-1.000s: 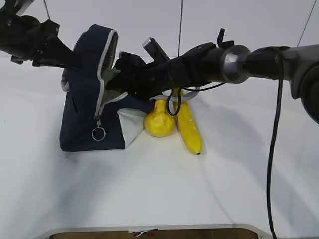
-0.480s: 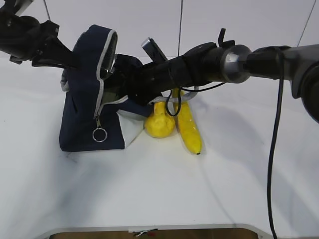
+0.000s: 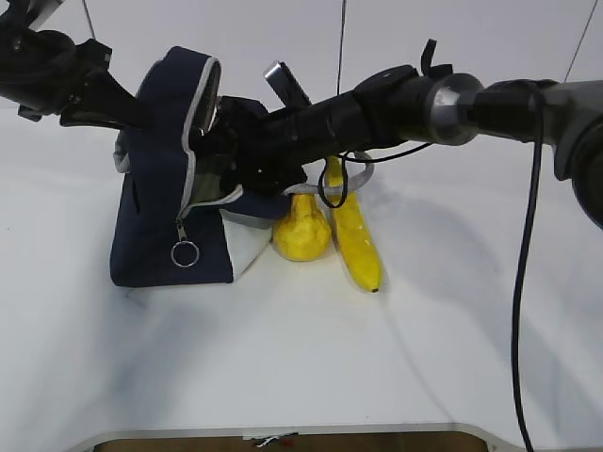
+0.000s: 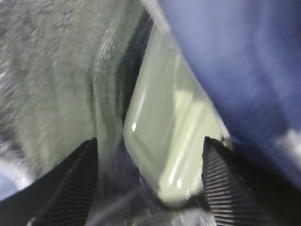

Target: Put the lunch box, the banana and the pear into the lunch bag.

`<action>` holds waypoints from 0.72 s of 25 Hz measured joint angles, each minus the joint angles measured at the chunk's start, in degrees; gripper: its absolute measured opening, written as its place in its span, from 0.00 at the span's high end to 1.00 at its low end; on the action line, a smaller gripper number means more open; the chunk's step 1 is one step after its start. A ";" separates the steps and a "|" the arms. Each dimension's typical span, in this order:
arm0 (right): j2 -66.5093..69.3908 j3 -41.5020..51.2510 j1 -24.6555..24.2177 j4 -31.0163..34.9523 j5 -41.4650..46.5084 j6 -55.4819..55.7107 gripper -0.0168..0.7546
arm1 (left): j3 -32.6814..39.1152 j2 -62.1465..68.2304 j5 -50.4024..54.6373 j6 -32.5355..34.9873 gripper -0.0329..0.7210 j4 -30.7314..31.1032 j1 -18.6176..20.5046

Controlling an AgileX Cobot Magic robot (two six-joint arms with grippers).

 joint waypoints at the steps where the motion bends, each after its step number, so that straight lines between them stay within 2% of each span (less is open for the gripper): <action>1: 0.24 -0.94 -0.25 -0.68 0.87 0.12 0.26 | 0.00 0.00 0.00 0.00 0.93 0.09 0.00; 18: 0.58 -22.12 -1.87 -27.07 19.11 15.82 0.26 | 0.00 0.00 0.00 0.00 0.93 0.09 0.00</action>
